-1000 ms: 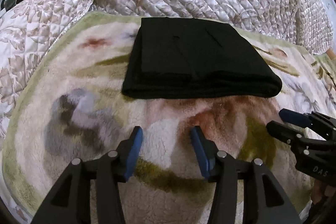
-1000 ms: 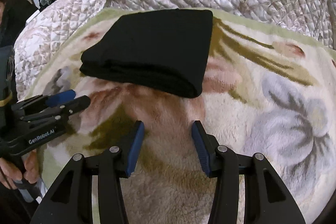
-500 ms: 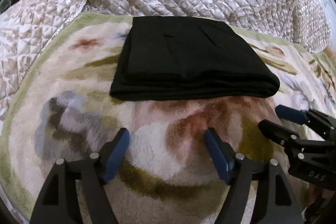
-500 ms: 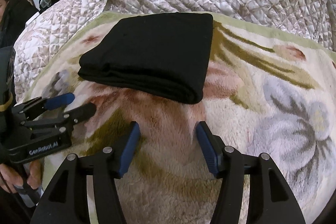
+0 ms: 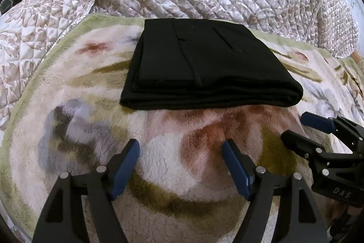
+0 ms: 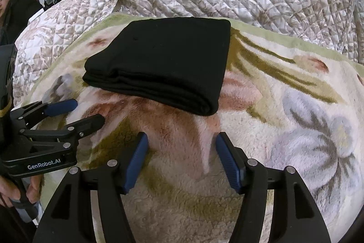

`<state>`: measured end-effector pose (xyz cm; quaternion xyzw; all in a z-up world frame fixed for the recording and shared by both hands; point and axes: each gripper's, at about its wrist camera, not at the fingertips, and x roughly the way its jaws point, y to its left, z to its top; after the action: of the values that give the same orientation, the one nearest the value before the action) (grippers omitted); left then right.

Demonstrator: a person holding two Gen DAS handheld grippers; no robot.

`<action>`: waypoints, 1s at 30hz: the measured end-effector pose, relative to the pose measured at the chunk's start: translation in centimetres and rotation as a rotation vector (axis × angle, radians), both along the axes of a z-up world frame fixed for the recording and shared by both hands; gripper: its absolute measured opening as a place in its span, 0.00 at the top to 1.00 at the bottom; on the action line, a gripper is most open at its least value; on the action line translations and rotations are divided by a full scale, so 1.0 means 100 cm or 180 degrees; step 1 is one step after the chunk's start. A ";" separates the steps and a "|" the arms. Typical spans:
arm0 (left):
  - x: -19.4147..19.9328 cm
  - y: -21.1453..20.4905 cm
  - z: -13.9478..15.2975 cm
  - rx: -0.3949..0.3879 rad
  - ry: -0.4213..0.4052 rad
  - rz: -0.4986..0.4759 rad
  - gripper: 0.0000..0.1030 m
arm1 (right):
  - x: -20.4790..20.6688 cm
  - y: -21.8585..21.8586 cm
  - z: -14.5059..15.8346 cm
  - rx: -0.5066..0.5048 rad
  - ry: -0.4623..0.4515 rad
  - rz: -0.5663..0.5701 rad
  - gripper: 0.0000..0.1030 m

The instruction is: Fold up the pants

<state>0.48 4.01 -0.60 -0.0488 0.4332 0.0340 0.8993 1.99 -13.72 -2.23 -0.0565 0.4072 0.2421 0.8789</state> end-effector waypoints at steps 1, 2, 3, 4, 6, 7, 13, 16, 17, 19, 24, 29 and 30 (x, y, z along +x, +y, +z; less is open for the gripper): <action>0.000 0.001 0.000 -0.0003 0.0001 -0.0002 0.24 | 0.000 0.000 0.000 -0.0020 -0.0010 0.0005 0.36; 0.000 0.000 0.001 0.0000 -0.0007 0.0013 0.24 | 0.001 -0.001 -0.001 -0.0038 -0.0015 0.0005 0.35; 0.000 -0.001 0.001 0.0008 -0.0009 0.0012 0.24 | 0.001 -0.002 -0.001 -0.0049 -0.0029 -0.0032 0.34; 0.000 -0.002 0.001 0.0029 -0.0007 0.0011 0.24 | 0.001 -0.003 0.000 -0.0047 -0.0032 -0.0053 0.33; 0.000 -0.001 0.001 0.0034 -0.0014 0.0030 0.24 | 0.003 -0.005 -0.002 -0.0046 -0.0007 -0.0043 0.32; 0.001 -0.001 0.001 0.0037 -0.0007 0.0025 0.24 | 0.004 -0.005 -0.003 -0.0036 0.0000 -0.0048 0.30; 0.002 -0.004 -0.001 0.0095 0.0005 0.0012 0.22 | 0.002 -0.003 -0.003 -0.0094 -0.0024 -0.0070 0.26; 0.002 -0.001 -0.001 0.0060 0.0005 0.0011 0.22 | 0.003 -0.003 -0.003 -0.0087 -0.0029 -0.0068 0.26; 0.002 -0.001 -0.001 0.0059 0.0006 0.0011 0.22 | 0.002 -0.003 -0.003 -0.0096 -0.0037 -0.0070 0.26; 0.002 -0.002 -0.001 0.0063 0.0009 0.0008 0.22 | 0.003 -0.004 -0.003 -0.0099 -0.0041 -0.0068 0.26; 0.002 -0.002 -0.001 0.0038 0.0012 0.0015 0.20 | 0.002 -0.004 -0.004 -0.0075 -0.0050 -0.0079 0.26; 0.003 -0.003 -0.001 0.0048 0.0011 0.0004 0.19 | 0.001 -0.005 -0.004 -0.0034 -0.0060 -0.0097 0.25; 0.002 -0.003 -0.002 0.0050 0.0005 -0.0001 0.19 | 0.001 -0.006 -0.004 -0.0014 -0.0057 -0.0101 0.25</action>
<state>0.72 3.70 -0.77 -0.0417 0.4336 0.0373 0.8994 2.05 -14.28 -2.65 -0.0542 0.4006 0.2267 0.8861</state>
